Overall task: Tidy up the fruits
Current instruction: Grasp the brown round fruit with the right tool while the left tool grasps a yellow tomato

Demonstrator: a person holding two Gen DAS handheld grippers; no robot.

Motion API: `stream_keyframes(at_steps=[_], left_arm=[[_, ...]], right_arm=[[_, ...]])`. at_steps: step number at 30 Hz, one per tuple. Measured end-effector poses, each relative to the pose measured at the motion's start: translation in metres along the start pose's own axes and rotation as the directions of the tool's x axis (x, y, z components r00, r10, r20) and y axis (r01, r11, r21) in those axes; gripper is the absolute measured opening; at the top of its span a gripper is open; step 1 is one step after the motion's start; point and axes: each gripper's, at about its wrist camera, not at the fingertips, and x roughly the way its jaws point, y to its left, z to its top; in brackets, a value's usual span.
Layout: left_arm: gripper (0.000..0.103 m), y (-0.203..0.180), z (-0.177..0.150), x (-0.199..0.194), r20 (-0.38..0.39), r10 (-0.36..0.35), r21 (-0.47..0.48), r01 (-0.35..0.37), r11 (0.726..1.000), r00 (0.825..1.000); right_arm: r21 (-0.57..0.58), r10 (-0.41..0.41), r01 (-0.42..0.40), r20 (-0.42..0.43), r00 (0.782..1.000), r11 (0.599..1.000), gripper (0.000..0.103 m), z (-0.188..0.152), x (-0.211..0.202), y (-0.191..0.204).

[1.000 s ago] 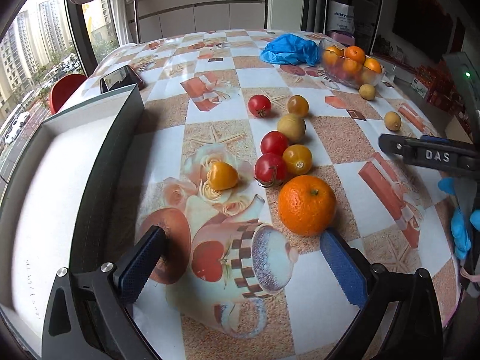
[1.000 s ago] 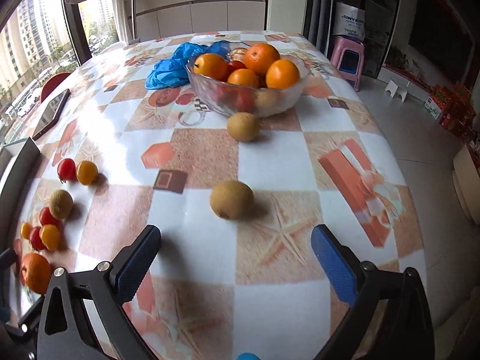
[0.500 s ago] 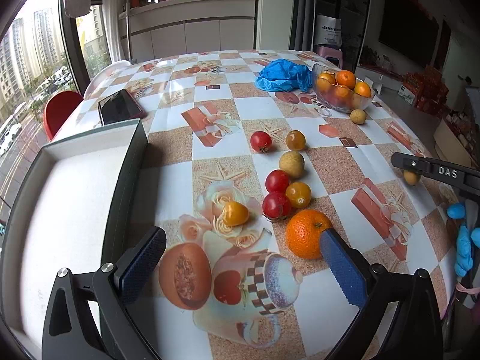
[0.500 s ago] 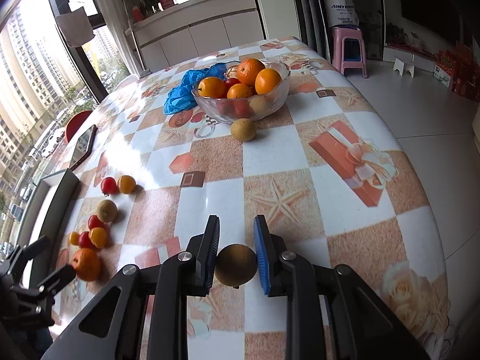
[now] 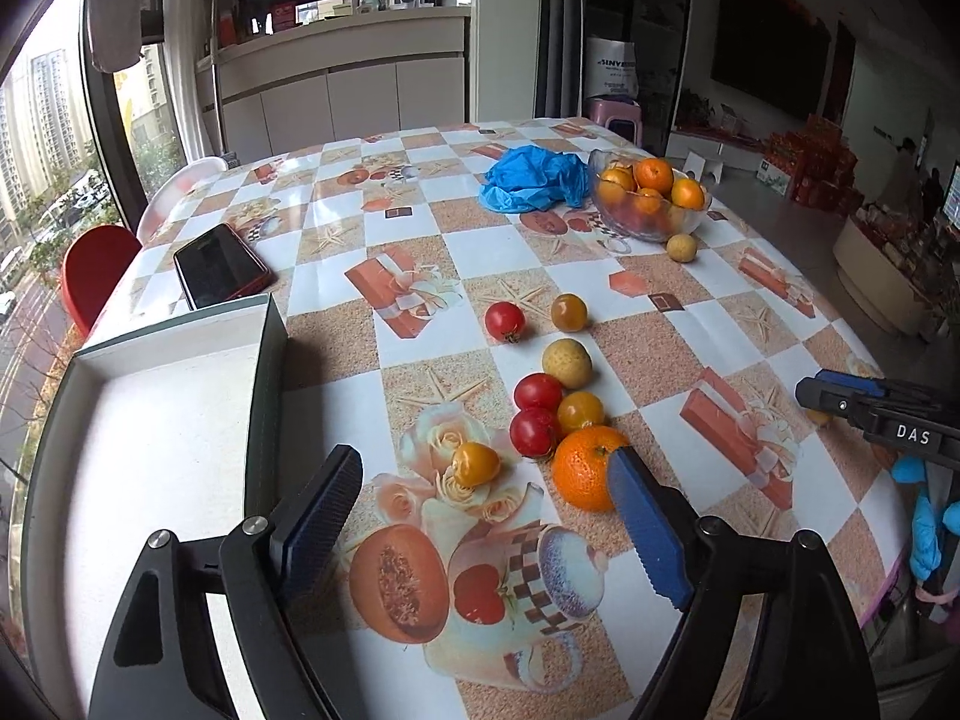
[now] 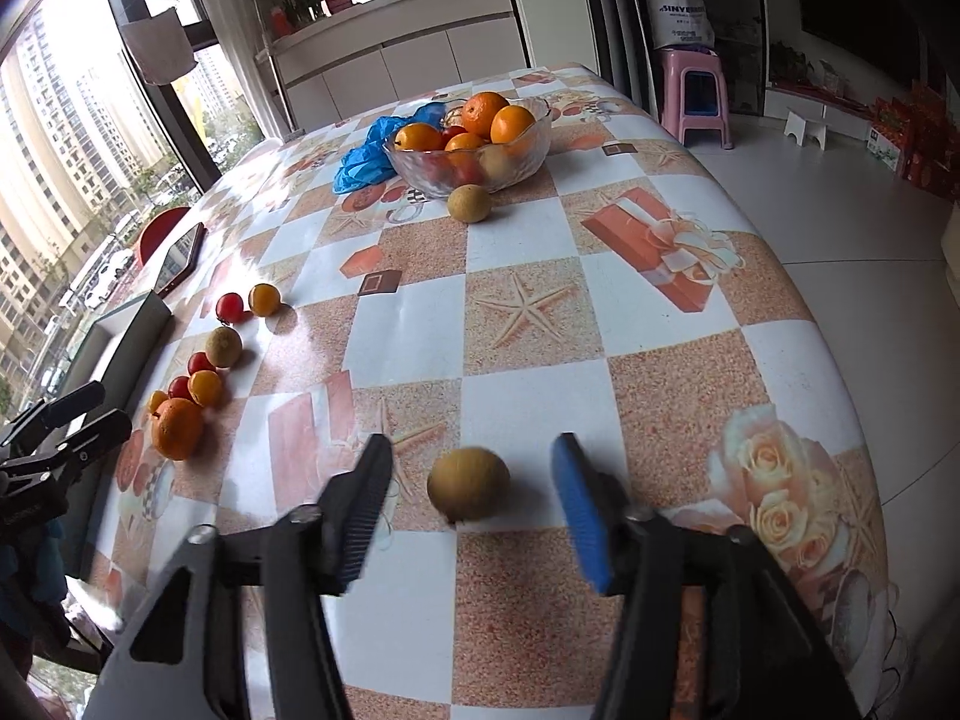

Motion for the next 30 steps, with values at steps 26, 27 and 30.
stream_keyframes(at_steps=[26,27,30], left_arm=[[0.085,0.013,-0.009,0.033,-0.09,0.024,-0.007,-0.025,1.0,0.996],[0.085,0.01,-0.007,0.035,-0.093,0.033,0.011,-0.032,0.999,0.995],[0.085,0.003,-0.003,0.044,-0.107,0.041,0.046,-0.036,0.998,0.993]], right_arm=[[-0.154,0.018,-0.019,-0.005,1.0,0.988,0.027,0.003,0.02,0.031],[-0.167,0.014,-0.015,-0.007,1.0,0.986,0.028,0.001,0.019,0.033],[-0.214,-0.015,0.016,0.005,1.0,0.977,0.032,-0.004,0.017,0.039]])
